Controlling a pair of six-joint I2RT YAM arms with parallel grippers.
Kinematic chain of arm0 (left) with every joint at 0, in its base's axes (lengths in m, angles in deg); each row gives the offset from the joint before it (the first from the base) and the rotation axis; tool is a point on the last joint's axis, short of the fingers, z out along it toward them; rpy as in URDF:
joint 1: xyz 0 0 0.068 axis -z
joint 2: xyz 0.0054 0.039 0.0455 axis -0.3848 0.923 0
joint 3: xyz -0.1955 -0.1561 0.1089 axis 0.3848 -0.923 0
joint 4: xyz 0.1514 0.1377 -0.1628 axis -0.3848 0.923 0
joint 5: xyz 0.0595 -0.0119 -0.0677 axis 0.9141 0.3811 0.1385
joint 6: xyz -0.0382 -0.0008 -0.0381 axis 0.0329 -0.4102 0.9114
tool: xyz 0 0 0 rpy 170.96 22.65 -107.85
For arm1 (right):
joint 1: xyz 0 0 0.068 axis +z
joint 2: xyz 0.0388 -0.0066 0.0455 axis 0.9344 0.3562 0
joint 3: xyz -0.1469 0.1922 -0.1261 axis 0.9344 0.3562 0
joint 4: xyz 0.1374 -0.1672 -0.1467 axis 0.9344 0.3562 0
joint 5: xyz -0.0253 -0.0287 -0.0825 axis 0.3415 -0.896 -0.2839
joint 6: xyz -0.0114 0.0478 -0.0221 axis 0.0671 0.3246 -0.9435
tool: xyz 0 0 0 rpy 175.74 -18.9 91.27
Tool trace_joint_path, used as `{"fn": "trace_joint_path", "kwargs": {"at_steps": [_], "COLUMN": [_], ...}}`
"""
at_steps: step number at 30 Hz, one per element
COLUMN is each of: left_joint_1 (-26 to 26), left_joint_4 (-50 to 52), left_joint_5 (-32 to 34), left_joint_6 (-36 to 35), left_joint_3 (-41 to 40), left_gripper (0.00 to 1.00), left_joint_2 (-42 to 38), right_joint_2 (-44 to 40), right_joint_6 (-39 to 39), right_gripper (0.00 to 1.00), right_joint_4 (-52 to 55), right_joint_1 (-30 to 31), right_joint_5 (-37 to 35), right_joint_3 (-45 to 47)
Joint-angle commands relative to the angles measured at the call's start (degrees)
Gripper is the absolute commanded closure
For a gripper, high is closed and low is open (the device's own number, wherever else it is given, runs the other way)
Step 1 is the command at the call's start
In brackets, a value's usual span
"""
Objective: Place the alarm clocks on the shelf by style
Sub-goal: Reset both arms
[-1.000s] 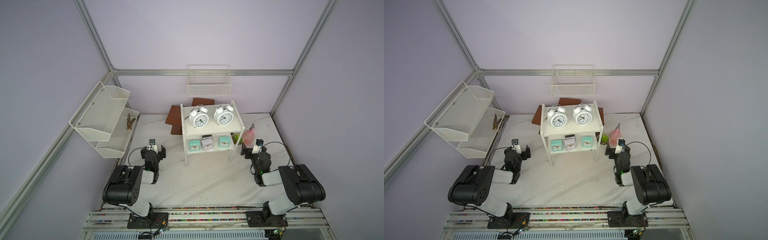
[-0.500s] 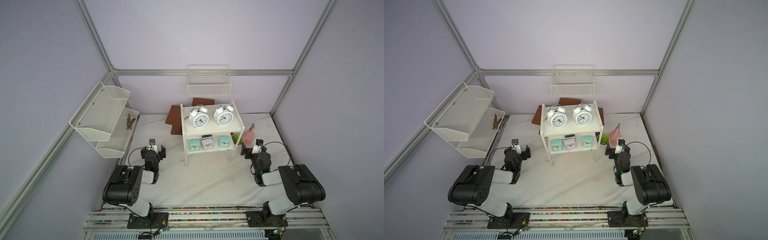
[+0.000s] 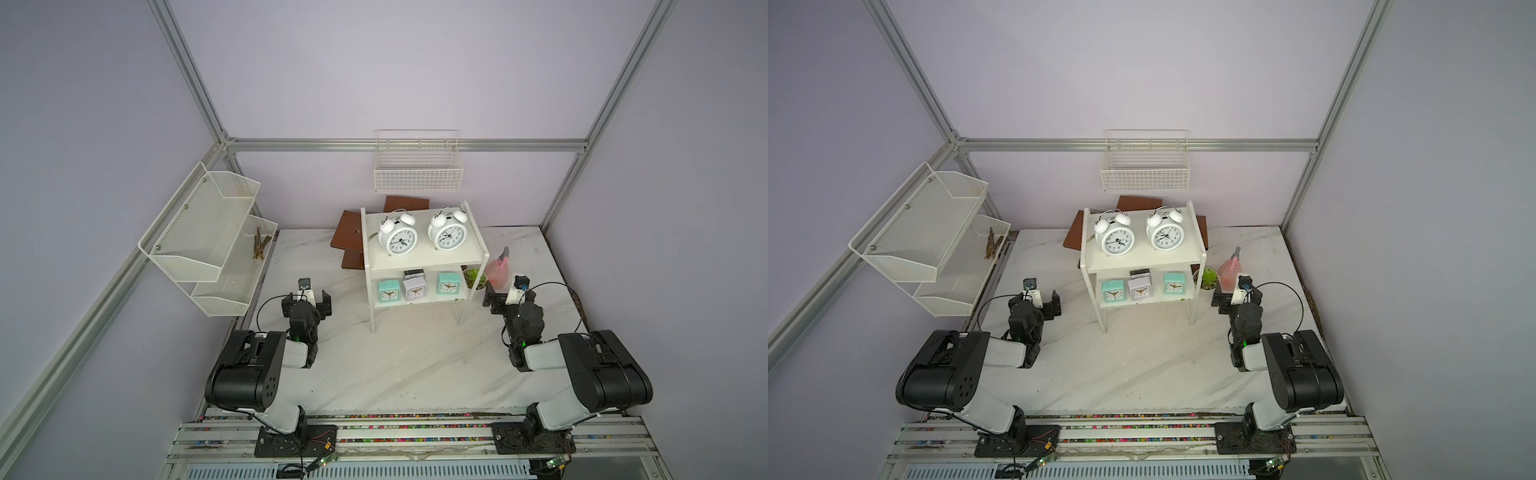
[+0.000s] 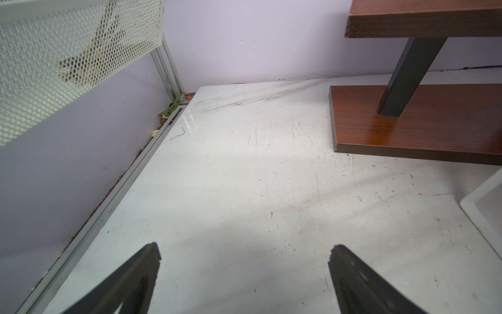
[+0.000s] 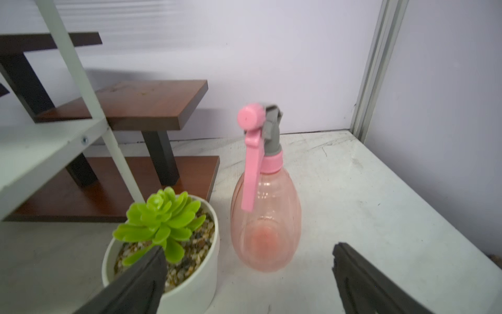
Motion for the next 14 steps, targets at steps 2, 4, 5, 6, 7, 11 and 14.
{"fn": "trace_joint_path", "kwargs": {"at_steps": [2,4,5,6,7,11,14], "left_joint_1": [-0.4,-0.4,-0.4,-0.4,-0.4,-0.5,-0.4], "left_joint_4": [-0.9,-0.8,-0.8,-0.8,-0.9,-0.8,-0.8], "left_joint_5": [0.6,0.4,0.5,0.5,0.5,0.6,0.6], "left_joint_6": [0.9,0.9,0.9,0.9,0.9,0.9,0.9], "left_joint_3": [0.6,0.6,0.6,0.6,0.6,0.6,0.6], "left_gripper": [0.00,0.00,0.00,0.00,0.00,0.00,0.00], "left_joint_2": [-0.8,-0.8,-0.8,-0.8,-0.8,-0.8,-0.8], "right_joint_2": [2.0,1.4,1.7,2.1,2.2,2.2,1.9], "right_joint_6": [1.2,1.2,1.1,1.1,1.1,1.2,1.2], "right_gripper": [0.00,0.01,0.01,0.01,0.01,0.01,0.01], "right_joint_4": [3.1,4.7,3.8,2.7,2.4,2.7,2.1], "right_joint_1": [0.1,0.1,0.1,0.1,0.0,0.0,0.1], "right_joint_5": [-2.3,-2.4,-2.3,-2.3,-2.3,-2.5,-2.4], "right_joint_3": [-0.1,-0.5,-0.4,-0.1,0.0,-0.2,0.2]}}
